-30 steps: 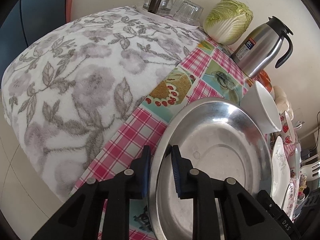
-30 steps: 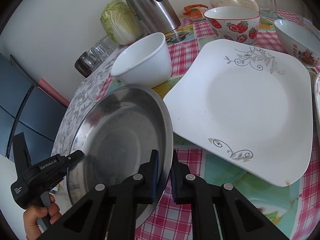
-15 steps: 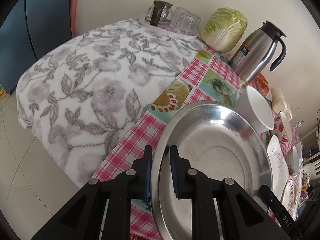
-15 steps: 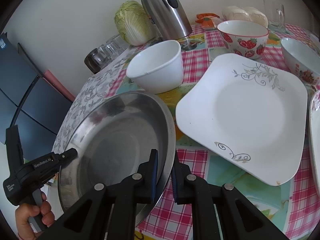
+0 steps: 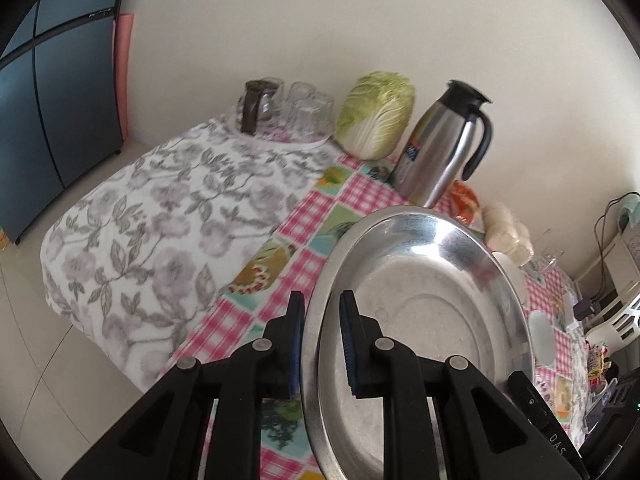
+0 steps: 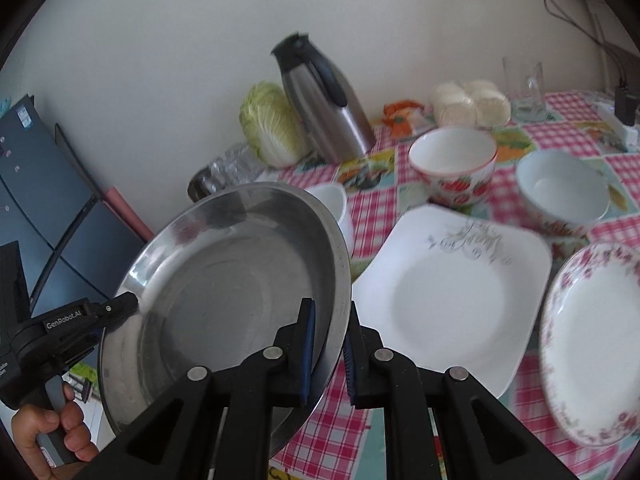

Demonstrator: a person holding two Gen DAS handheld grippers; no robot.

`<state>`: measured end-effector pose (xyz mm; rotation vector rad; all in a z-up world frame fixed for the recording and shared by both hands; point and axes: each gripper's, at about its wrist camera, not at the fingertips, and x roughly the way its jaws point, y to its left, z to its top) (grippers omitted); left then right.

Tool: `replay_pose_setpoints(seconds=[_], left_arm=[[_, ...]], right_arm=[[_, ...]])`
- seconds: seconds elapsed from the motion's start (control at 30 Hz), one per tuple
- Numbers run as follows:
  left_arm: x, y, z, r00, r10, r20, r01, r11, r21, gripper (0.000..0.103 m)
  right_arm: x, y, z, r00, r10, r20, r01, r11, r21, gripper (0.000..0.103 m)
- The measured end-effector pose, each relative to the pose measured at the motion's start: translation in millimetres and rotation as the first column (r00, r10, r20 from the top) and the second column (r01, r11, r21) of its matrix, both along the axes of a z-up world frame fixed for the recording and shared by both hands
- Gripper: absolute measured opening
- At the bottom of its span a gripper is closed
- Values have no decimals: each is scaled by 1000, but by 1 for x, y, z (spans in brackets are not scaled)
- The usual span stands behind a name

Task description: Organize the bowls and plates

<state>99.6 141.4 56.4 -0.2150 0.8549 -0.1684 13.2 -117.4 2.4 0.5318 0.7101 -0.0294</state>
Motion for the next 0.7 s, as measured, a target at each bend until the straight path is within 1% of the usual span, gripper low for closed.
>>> replay_pose_setpoints(seconds=[0.1,0.17,0.3,0.47,0.6,0.7], left_arm=[[-3,-21,15,999,-26,31,26,1000,-13,18],[-3,-36,22,998,-48,45,48,999,-6,18],[-5,-63,33,995,-81,63,82,996,-25,18],[-8,-100,40,989,-127,78,130,991,-33,18],[-10,-126,43,983,-166,82,170,984,-44,18],[-12,-144,42,977,-197,83,200,979,-38,18]], right_arm=[[-10,-16,14,998,-48,45,48,999,-5,14],[-15,-26,21,995,-81,64,82,997,-12,14],[-27,-50,34,985,-134,110,136,991,-9,14],[-45,-82,45,966,-205,159,207,978,6,14],[-58,-107,47,950,-258,177,255,966,42,14],[-67,-122,48,939,-287,188,285,958,38,14]])
